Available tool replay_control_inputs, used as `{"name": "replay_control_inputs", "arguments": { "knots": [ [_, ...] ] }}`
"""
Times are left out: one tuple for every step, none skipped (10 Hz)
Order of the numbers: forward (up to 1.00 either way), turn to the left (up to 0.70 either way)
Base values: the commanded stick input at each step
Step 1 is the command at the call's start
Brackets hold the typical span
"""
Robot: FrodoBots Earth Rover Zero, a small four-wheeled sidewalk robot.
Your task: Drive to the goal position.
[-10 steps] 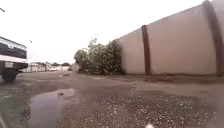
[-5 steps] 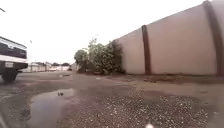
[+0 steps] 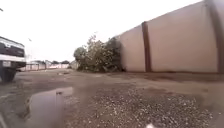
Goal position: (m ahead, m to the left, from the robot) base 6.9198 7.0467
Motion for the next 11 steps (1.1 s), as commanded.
{"name": "replay_control_inputs", "arguments": {
  "knots": [
    [0.45, 0.25],
    [0.45, 0.27],
    [0.45, 0.27],
    [0.45, 0.27],
    [0.45, 0.21],
    [0.37, 0.11],
    [0.21, 0.00],
    [0.03, 0.00],
    [0.00, 0.00],
    [0.00, 0.00],
    [0.00, 0.00]
  ]
}}
